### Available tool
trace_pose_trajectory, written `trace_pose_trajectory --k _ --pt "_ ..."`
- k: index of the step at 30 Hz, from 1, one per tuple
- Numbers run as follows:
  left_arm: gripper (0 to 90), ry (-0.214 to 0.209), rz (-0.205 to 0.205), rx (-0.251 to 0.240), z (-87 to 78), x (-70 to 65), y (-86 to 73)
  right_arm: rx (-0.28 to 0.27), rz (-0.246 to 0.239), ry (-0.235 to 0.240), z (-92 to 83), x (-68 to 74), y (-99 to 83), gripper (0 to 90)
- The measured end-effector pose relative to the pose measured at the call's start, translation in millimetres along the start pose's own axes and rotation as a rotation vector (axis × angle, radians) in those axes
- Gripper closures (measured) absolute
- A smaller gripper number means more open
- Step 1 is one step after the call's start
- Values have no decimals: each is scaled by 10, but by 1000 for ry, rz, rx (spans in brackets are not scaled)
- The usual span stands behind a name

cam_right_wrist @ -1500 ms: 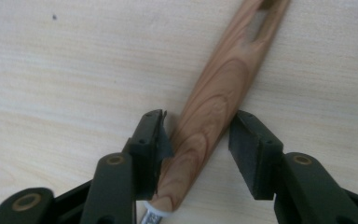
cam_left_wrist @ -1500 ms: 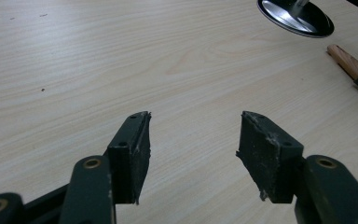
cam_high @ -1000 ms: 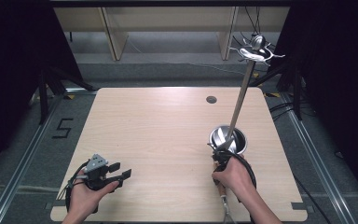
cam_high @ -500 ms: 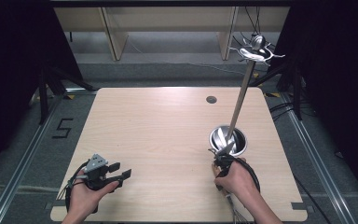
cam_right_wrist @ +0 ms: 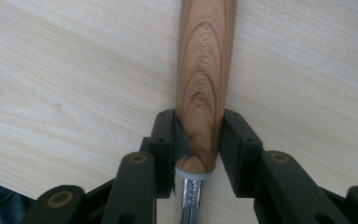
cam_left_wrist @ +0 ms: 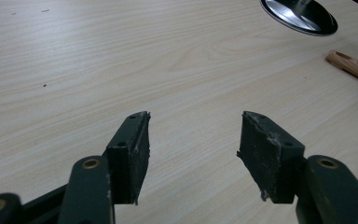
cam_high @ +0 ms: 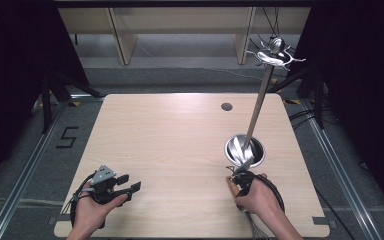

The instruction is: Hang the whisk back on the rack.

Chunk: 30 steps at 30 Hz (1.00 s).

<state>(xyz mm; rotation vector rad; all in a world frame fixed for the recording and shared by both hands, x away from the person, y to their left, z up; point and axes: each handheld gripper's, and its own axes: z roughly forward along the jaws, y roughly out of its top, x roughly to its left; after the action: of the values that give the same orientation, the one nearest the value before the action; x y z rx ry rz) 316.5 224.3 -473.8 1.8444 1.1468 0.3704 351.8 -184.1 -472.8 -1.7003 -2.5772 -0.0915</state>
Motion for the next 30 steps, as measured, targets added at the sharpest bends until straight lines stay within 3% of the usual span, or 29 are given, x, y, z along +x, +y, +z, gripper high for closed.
trace_pose_trajectory --k 2,3,4,5,6,7,8,9,10,11,14,17,18,19,20,21,22,23,24,25,26,27,28,30 --pt "420 -2 3 0 -1 2 0 -12 19 -21 6 17 -15 690" --pt "420 -2 -1 2 -1 5 0 -64 -94 -16 32 -70 -20 691" --pt "420 -2 -1 2 -1 5 0 -64 -94 -16 32 -70 -20 691" --pt "420 3 -1 2 -3 2 1 -33 -22 3 -13 -43 -49 691" --pt "420 3 -1 2 -3 2 1 -33 -22 3 -13 -43 -49 691" --pt "420 3 0 4 -4 4 0 -66 -3 67 -51 -55 -69 692" --pt "420 3 0 4 -4 4 0 -66 -3 67 -51 -55 -69 692" --pt "420 -2 1 0 0 5 0 -129 -49 64 -82 -93 -97 692" --pt "420 -2 1 0 0 5 0 -129 -49 64 -82 -93 -97 692" --pt "420 -3 0 -3 3 5 0 -154 -72 3 -137 -88 -135 692" --pt "419 2 -5 -2 1 -1 -1 -190 -76 13 -183 -98 -179 692" --pt "420 3 4 3 -1 2 -1 -308 -112 69 -243 -128 -257 693" --pt "420 5 9 7 -3 5 -1 -308 -112 69 -243 -128 -257 693" --pt "419 5 8 7 -3 5 -1 -355 -111 74 -287 -143 -298 693" --pt "419 4 8 6 -3 4 -1 -355 -111 74 -287 -143 -298 693" --pt "419 5 -1 6 -3 1 -3 -410 -106 86 -330 -152 -336 694" --pt "419 5 -1 6 -3 1 -3 -410 -106 86 -330 -152 -336 694" --pt "419 4 1 2 -1 5 -3 -488 -158 123 -380 -202 -374 694" --pt "419 4 1 2 -1 5 -3 -488 -158 123 -380 -202 -374 694" --pt "419 7 -1 4 -3 8 -3 -549 -153 132 -430 -228 -413 694" --pt "418 7 -1 4 -3 8 -3 -549 -153 132 -430 -228 -413 694" --pt "418 7 -1 3 -1 9 -2 -622 -166 129 -461 -253 -450 694" --pt "418 7 -1 3 -1 9 -2 -622 -166 129 -461 -253 -450 694" --pt "418 6 2 -8 -5 4 -1 -718 -177 123 -475 -289 -491 695"
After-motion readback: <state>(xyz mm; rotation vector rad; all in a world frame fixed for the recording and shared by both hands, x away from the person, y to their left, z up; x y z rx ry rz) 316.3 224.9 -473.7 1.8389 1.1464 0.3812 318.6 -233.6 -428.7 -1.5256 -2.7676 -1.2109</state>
